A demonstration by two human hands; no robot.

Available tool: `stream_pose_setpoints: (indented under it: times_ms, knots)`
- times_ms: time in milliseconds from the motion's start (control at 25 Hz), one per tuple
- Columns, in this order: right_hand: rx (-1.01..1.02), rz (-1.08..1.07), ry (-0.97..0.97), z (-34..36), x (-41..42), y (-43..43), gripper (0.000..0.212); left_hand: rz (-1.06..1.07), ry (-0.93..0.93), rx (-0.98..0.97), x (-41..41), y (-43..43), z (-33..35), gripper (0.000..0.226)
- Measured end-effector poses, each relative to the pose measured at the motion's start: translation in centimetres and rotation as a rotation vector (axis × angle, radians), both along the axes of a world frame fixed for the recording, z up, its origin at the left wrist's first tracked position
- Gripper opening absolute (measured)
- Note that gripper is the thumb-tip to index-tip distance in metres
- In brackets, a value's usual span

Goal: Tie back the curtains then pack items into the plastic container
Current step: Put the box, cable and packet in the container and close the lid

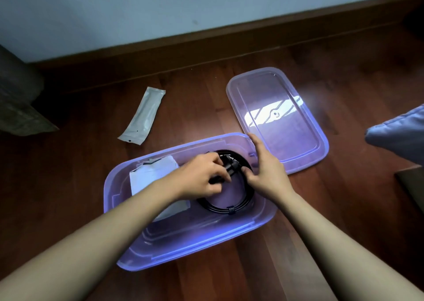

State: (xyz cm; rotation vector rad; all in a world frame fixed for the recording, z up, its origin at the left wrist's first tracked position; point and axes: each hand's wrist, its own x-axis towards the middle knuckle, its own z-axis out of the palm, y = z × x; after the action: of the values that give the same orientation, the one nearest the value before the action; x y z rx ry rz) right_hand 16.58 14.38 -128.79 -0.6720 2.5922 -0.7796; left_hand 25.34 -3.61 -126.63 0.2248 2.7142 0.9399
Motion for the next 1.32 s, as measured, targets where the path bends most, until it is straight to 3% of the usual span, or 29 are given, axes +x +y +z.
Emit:
stream_pose_setpoints:
  times_ms: [120,240,320,360,440,520,560,640,720,800,880,1000,1080,1200,1320]
  knots:
    - [-0.005,-0.013,-0.015,-0.1,0.0,0.0,0.084,-0.120,-0.109,-0.325,-0.3,1.7,-1.9,0.031]
    - [-0.005,-0.018,-0.013,0.0,0.0,0.0,0.084,-0.090,-0.179,-0.357,-0.6,3.3,-1.6,0.029]
    - [-0.002,-0.012,-0.003,0.0,0.0,-0.1,0.084,-0.096,-0.152,-0.280,-0.6,2.5,-0.1,0.033]
    - [-0.001,-0.011,-0.003,0.0,0.0,-0.1,0.084,-0.044,-0.107,-0.187,-0.8,1.5,1.2,0.034]
    - [0.001,-0.014,-0.005,0.0,0.0,-0.1,0.084,0.253,0.077,0.024,-1.7,-1.3,3.5,0.035]
    - [0.002,-0.015,-0.004,0.1,-0.1,0.0,0.084,0.599,0.236,0.006,-2.9,-5.5,3.6,0.028]
    - [0.005,-0.013,0.000,0.1,0.0,-0.1,0.084,0.717,0.227,-0.071,-3.4,-7.9,2.8,0.026]
    - [0.014,-0.010,0.009,0.0,0.0,-0.1,0.084,0.788,-0.011,-0.304,-3.9,-12.0,0.2,0.036]
    - [0.009,-0.015,0.010,-0.1,-0.1,-0.1,0.083,0.727,-0.261,-0.505,-3.4,-14.0,-2.0,0.049]
    - [-0.003,-0.014,0.015,-0.2,0.0,0.0,0.083,0.691,-0.245,-0.585,-2.9,-14.8,-3.3,0.044]
    - [0.019,-0.009,0.025,-0.3,0.0,0.1,0.083,0.716,-0.174,-0.558,-2.8,-14.8,-3.0,0.031]
    - [0.099,0.008,0.057,-0.2,-0.1,0.1,0.084,0.889,-0.028,-0.408,-2.5,-14.5,-1.2,0.031]
    - [0.103,-0.001,0.221,-0.4,0.2,0.0,0.083,0.950,0.118,-0.264,-2.0,-14.1,1.3,0.033]
    - [-0.119,-0.186,0.440,0.0,1.0,-0.1,0.066,0.720,0.178,-0.160,-1.3,-13.0,6.1,0.029]
    - [-0.496,-0.120,0.484,1.5,2.1,-1.1,0.050,0.335,0.038,-0.335,-0.6,-10.2,10.0,0.027]
